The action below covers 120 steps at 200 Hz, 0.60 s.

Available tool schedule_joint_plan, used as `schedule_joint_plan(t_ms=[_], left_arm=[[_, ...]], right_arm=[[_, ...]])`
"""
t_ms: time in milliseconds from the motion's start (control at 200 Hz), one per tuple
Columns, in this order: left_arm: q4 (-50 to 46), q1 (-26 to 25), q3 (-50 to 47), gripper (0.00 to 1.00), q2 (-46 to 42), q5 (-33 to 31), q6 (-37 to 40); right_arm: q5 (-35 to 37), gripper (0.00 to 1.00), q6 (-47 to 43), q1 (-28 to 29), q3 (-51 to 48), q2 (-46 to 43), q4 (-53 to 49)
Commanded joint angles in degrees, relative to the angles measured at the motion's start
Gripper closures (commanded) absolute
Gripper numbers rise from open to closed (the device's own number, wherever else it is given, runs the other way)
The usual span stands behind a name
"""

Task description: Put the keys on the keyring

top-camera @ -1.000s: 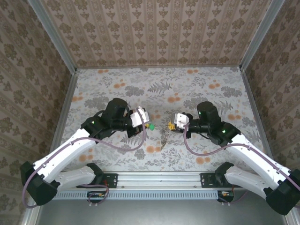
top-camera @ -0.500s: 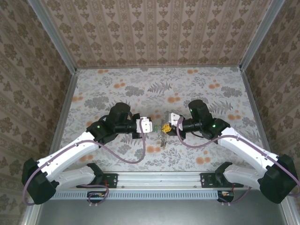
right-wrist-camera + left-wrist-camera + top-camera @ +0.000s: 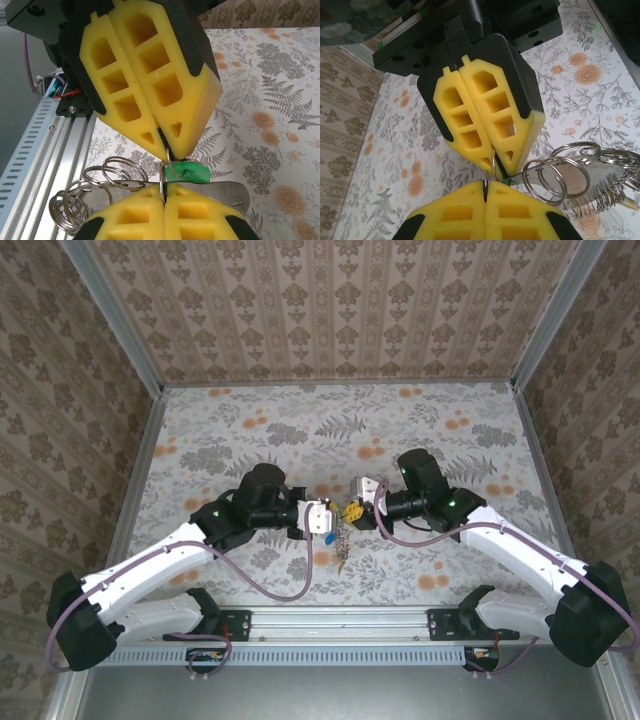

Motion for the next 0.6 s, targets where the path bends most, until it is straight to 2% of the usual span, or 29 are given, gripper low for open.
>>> schedule_joint_plan(t_ms=[0, 200, 595], left_arm=[[1.2, -1.0, -0.5, 1.0, 0.1, -0.2, 2.0], [0.6, -2.2, -1.1, 1.0, 0.0, -2.2, 4.4], [1.2, -4.2, -2.0, 1.0, -0.4, -6.9, 6.8]], right_arm=[[-2.5, 1.0, 0.8, 0.2, 2.8, 0.6, 0.4], [-2.1, 1.0, 3.4, 0.0, 1.9, -0.7, 3.3], [-0.5, 1.0, 8.5, -2.7, 4.9, 0.0, 1.1]])
